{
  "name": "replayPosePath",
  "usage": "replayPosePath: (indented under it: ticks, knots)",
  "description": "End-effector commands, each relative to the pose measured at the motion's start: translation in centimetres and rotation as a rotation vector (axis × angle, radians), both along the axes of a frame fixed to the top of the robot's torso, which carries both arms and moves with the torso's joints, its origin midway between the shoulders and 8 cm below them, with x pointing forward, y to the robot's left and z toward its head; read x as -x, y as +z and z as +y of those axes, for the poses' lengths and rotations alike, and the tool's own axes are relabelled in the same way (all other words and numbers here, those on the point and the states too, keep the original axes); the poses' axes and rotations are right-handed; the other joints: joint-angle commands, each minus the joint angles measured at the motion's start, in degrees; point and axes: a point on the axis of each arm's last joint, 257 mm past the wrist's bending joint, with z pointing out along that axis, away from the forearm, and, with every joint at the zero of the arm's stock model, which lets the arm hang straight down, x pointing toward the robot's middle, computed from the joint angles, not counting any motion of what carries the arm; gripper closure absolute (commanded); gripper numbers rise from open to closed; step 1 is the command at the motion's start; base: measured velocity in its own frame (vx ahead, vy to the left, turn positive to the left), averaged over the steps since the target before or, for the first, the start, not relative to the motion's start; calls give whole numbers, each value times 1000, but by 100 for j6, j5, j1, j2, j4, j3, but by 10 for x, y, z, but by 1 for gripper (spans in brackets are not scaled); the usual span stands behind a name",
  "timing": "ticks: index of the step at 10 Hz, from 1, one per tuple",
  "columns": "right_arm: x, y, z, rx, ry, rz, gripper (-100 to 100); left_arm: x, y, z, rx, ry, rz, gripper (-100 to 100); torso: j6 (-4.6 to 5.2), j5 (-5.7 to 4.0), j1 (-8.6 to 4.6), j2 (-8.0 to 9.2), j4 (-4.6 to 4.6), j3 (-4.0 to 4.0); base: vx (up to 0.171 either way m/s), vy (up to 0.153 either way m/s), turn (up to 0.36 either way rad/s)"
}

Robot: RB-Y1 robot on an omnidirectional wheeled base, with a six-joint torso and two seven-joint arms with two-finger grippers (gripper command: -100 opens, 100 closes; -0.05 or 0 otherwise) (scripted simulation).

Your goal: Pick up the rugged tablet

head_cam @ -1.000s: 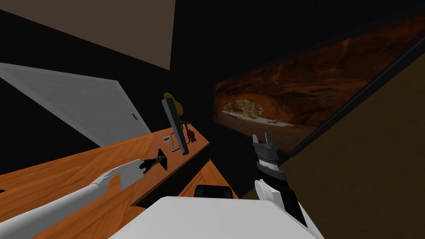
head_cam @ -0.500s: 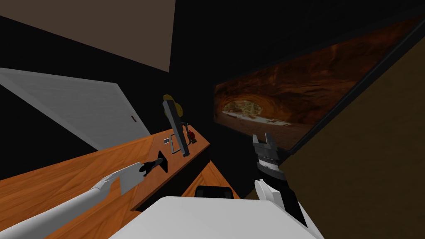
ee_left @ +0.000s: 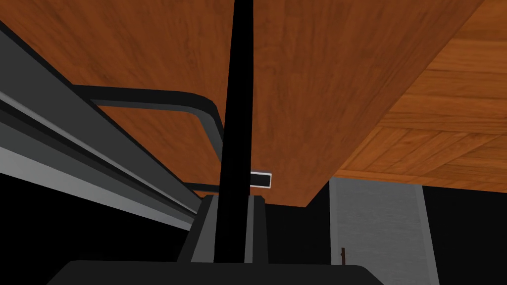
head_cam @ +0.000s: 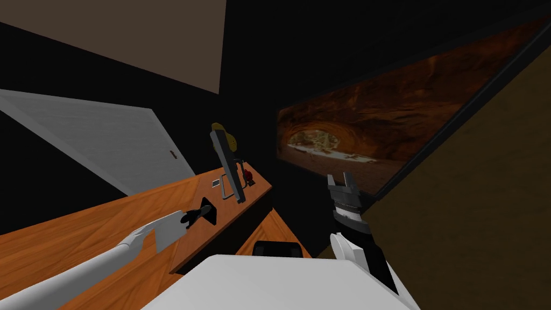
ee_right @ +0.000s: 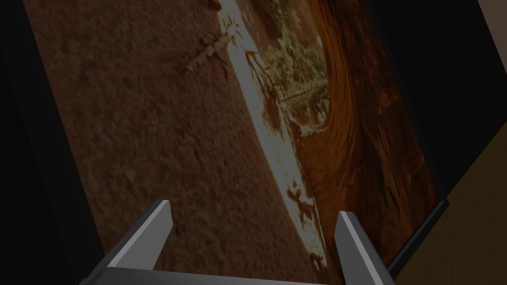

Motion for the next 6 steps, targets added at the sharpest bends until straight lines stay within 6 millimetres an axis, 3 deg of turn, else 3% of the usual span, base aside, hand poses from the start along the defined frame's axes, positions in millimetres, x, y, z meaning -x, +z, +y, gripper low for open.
replayPosePath:
  ticks: [1, 4, 5, 6]
  knots:
    - [0, 0, 0, 0, 0, 0, 0, -5, 11, 1, -7, -5, 0, 100, 0, 0, 0, 0, 0, 0, -14, -38, 59]
    - [0, 0, 0, 0, 0, 0, 0, -12, 30, 0, -23, -20, -1, 100, -5, -17, -38, 9, 1, 5, -23, -71, 49]
    - [0, 0, 0, 0, 0, 0, 0, -12, 26, -2, -16, -20, -3, 100, -4, -22, -49, 11, 2, 6, -12, -37, 8]
    - [0, 0, 0, 0, 0, 0, 0, -13, 27, -2, -16, -20, -4, 0, -6, -21, -37, 6, -1, 2, -3, -8, -2]
